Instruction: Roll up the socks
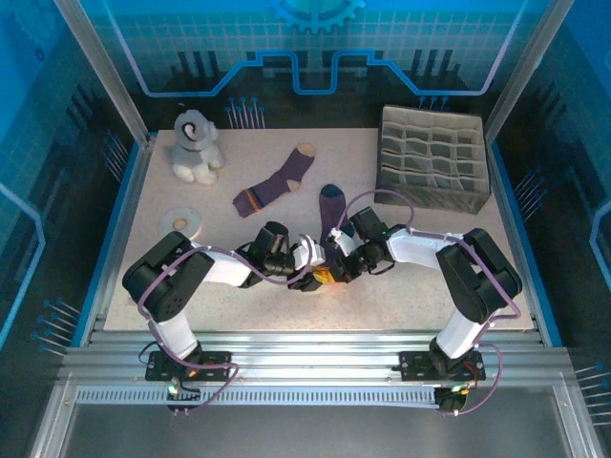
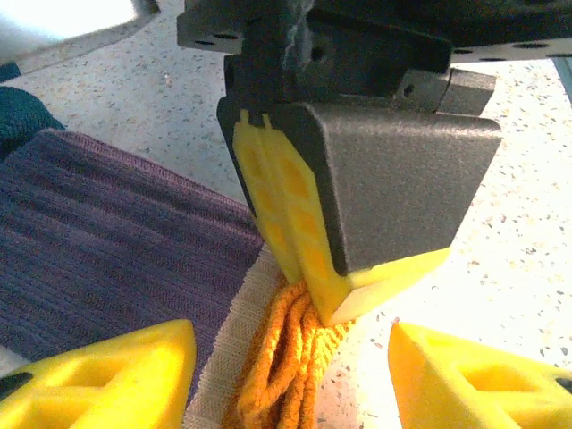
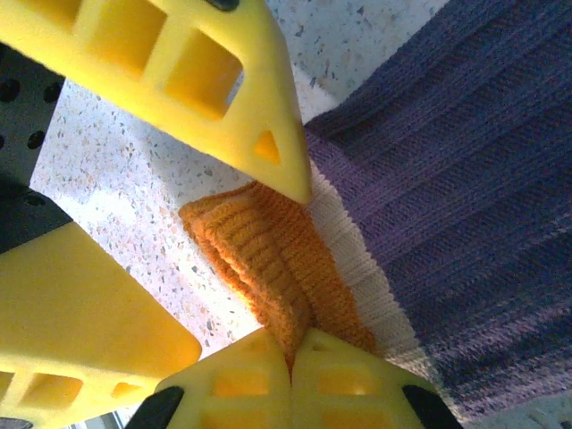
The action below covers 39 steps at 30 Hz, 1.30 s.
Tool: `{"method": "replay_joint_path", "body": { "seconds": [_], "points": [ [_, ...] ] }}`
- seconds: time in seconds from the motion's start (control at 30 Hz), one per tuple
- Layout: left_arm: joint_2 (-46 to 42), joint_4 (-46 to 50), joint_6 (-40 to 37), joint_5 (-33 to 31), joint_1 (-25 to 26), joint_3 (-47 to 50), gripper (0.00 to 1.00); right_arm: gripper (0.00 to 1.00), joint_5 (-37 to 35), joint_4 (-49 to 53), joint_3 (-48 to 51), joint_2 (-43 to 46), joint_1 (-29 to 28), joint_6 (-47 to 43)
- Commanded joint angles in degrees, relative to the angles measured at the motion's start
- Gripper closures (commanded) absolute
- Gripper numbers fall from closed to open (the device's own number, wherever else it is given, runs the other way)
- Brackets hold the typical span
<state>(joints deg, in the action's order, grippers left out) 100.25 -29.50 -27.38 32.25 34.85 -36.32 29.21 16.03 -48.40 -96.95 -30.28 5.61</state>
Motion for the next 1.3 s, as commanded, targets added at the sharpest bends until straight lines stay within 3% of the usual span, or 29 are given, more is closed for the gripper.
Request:
{"method": "replay_joint_path", "body": {
  "seconds": [0.0, 0.2, 0.37, 0.47, 0.5, 0.6, 0.67, 0.73, 0.97, 1.27],
  "points": [
    [-0.26, 2.36, -1.86, 1.39, 0.41, 0.28, 0.46, 1.00, 1.31, 1.62, 1.04, 1.84, 0.68, 0.81],
    [-0.03, 2.47, -1.19, 1.78, 0.43, 0.34, 0.69, 1.00, 1.71, 1.13, 1.90, 2.81, 0.83, 1.32],
    [-0.23, 2.88, -0.84, 1.75, 0.55, 0.41, 0.80, 1.00, 2.33, 0.24, 2.45, 3.45, 0.89, 2.19],
    [-0.39, 4.33, 0.11, 1.44, 0.60, 0.04, 0.93, 1.00, 2.84, -0.83, 3.18, 4.07, 0.94, 3.27],
    [-0.58, 5.14, 0.81, 1.01, 0.71, -0.15, 0.99, 0.96, 3.15, -1.52, 3.69, 4.49, 1.01, 3.91],
    [-0.95, 5.70, 3.90, 0.75, 0.87, -0.34, 1.00, 0.82, 5.15, -4.44, 5.43, 5.97, 1.38, 5.60],
    [-1.36, 5.48, 6.82, 0.23, 1.06, 0.00, 1.00, 0.67, 6.00, -6.61, 6.89, 7.55, 1.75, 6.97],
    [-1.57, 5.40, 10.78, -0.82, 1.06, 0.03, 1.00, 0.60, 6.46, -8.13, 8.19, 8.57, 2.11, 7.93],
    [-0.19, 13.74, 22.05, -1.76, 1.12, -5.11, 1.00, 0.59, 7.26, -12.29, 11.36, 8.71, 2.62, 10.24],
    [2.37, 17.50, 28.78, -2.71, 1.01, -8.67, 1.00, 0.57, 2.77, -13.27, 13.57, 10.06, 2.35, 10.74]
  ]
}}
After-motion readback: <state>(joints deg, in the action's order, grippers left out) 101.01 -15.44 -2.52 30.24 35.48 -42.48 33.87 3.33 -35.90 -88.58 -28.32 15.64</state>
